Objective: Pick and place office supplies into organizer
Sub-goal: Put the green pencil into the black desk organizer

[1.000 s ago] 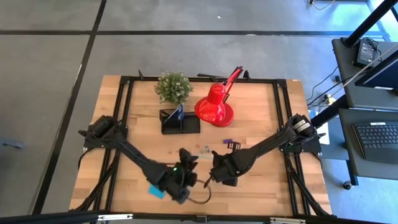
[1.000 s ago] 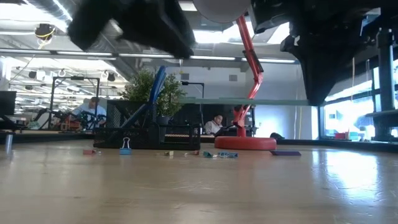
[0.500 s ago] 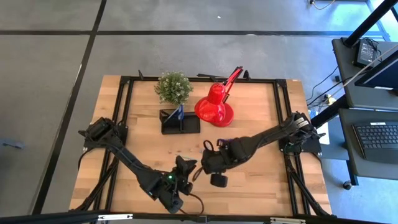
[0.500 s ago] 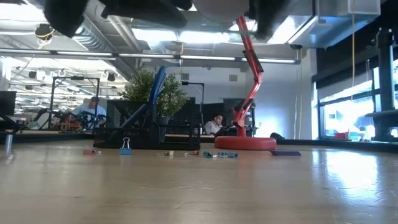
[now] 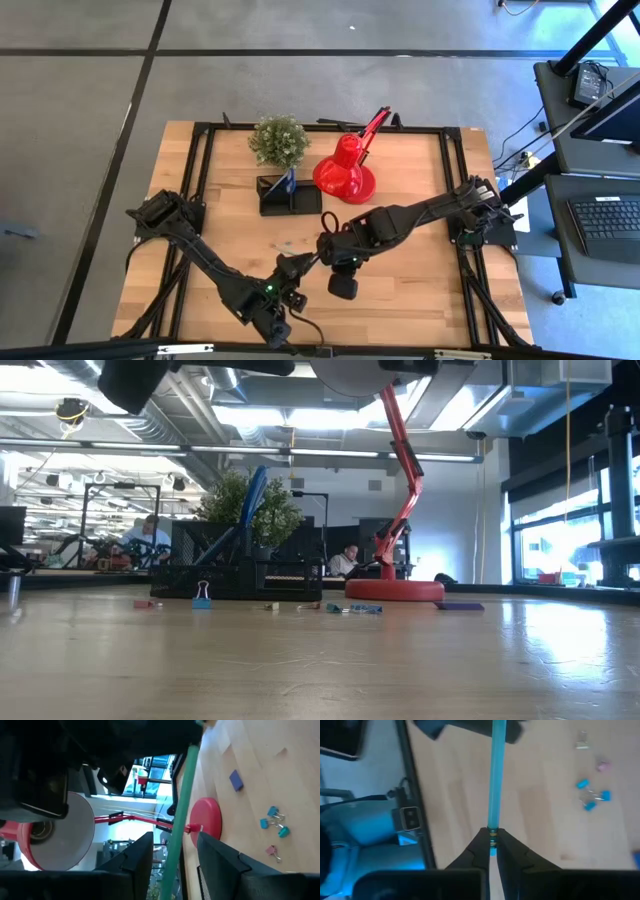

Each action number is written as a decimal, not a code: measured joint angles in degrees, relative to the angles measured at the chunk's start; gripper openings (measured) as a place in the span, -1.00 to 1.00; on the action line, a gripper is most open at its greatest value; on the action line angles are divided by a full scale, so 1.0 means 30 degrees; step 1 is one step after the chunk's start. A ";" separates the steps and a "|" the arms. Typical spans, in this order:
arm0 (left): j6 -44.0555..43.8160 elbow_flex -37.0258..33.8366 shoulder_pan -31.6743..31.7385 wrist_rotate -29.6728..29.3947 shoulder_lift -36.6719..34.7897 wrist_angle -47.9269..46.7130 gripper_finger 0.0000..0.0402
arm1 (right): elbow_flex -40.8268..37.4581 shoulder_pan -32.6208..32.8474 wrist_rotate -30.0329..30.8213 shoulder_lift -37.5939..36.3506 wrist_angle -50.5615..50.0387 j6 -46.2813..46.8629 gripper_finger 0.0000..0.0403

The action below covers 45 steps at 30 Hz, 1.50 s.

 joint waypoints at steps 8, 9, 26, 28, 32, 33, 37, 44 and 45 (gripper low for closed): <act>-0.0044 -0.0003 -0.0015 -0.0020 -0.0002 0.0000 -0.34 | 0.0000 -0.0003 -0.0531 0.0000 0.0603 0.0436 -0.90; -0.0050 -0.0007 -0.0015 -0.0020 0.0001 0.0000 -0.37 | 0.0000 -0.0003 -0.0531 0.0000 0.0603 0.0436 -0.90; -0.0023 -0.0007 -0.0022 0.0418 0.0015 -0.0022 -0.92 | 0.0000 0.0019 -0.0577 0.0000 0.0567 -0.0250 -0.90; -0.0029 -0.0007 -0.0029 0.0424 0.0015 -0.0029 -0.93 | 0.0000 0.0019 -0.0582 0.0000 0.0581 -0.0560 -0.90; -0.0122 -0.0007 -0.0022 0.1152 0.0015 0.0071 -0.92 | 0.0000 0.0023 -0.0879 0.0007 0.0530 -0.1332 -0.87; -0.0152 -0.0007 -0.0022 0.1225 0.0015 0.0080 -0.92 | 0.0000 0.0031 -0.0884 0.0007 0.0526 -0.1586 -0.84; -0.0756 -0.0007 0.0002 0.1665 0.0015 0.0082 -0.93 | 0.0000 0.0026 -0.1164 0.0007 0.0711 -0.2179 -0.65; -0.1891 -0.0007 0.0046 0.3259 -0.0043 0.0087 -0.93 | 0.0000 0.0005 -0.1121 0.0007 -0.0508 -0.3547 -0.14; -0.2333 -0.0007 0.0082 0.3565 -0.0044 0.0087 -0.93 | 0.0000 -0.0038 -0.0647 0.0007 -0.1019 -0.3796 -0.08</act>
